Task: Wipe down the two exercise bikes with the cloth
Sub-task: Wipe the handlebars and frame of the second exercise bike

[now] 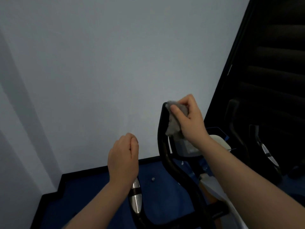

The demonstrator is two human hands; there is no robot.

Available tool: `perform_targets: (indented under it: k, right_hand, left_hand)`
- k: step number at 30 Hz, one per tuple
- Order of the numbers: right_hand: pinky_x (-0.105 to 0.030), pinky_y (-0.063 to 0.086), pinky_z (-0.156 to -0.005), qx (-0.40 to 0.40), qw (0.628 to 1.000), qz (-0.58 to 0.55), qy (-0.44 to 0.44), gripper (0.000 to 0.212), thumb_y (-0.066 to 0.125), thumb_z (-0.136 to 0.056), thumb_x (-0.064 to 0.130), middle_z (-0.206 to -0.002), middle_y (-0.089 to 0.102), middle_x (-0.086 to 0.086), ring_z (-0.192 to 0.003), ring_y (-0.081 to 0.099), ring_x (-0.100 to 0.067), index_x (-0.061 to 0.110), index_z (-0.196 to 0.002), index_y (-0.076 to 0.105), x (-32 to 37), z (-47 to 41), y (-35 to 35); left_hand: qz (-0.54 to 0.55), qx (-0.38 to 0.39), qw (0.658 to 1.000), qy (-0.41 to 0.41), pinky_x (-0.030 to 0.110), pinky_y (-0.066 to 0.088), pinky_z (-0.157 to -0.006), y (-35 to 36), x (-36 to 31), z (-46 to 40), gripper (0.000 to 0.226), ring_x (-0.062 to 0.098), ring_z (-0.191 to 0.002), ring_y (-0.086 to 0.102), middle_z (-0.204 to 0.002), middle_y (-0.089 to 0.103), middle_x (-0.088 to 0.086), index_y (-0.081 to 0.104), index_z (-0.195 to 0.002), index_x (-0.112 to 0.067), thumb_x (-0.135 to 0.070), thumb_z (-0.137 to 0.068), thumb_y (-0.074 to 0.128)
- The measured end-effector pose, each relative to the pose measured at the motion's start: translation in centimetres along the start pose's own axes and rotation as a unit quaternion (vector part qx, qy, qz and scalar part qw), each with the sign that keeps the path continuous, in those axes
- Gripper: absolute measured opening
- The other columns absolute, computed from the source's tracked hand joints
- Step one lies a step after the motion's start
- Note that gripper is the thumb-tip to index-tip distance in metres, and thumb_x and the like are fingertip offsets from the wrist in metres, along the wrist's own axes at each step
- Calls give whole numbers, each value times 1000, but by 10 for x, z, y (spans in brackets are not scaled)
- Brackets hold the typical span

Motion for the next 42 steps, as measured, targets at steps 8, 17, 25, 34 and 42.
perform_targets:
  k: [8,17,25,34,42]
  right_hand:
    - [-29,44,-69,72,995,22,67,19,63,-88,16,-83,53,-2,-77,52,-9,20,-81,46,-33,56,21]
    - [-20,38,-70,194,976,95,39,22,66,-87,14,-83,48,3,-78,48,-4,17,-76,47,-23,84,11]
    - [-14,42,-76,61,989,130,23,14,74,-80,16,-92,52,0,-85,52,-3,14,-78,60,-3,68,30]
    - [-27,38,-49,34,857,420,-298,11,75,-77,18,-81,60,-2,-72,52,-20,14,-71,67,49,14,47]
    - [-32,47,-53,199,840,461,-207,6,66,-85,19,-92,61,1,-78,55,-19,14,-83,69,9,56,53]
  left_hand:
    - [6,-7,1000,4,42,44,-58,0,-1,1,30,19,-66,50,-68,52,-3,50,-75,-18,-20,-100,33]
    - [-1,-4,1000,-3,39,42,-57,0,1,2,28,19,-66,49,-69,52,-1,49,-75,-18,-18,-100,36]
    - [-23,-1,1000,8,46,44,-60,-1,1,1,27,21,-67,50,-69,52,0,50,-77,-16,-19,-100,35]
    - [-32,-8,999,17,45,43,-57,-2,0,1,28,20,-63,48,-65,51,0,49,-74,-16,-20,-99,37]
    - [-82,19,996,44,40,39,-54,-6,0,-1,30,20,-59,44,-61,45,-2,45,-71,-18,-24,-98,32]
Point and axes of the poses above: each hand's wrist, its own z-axis away from the middle knuckle, its own y-axis out of the palm, x = y × z, the point moved 4 cm from there along -z, towards the middle knuckle
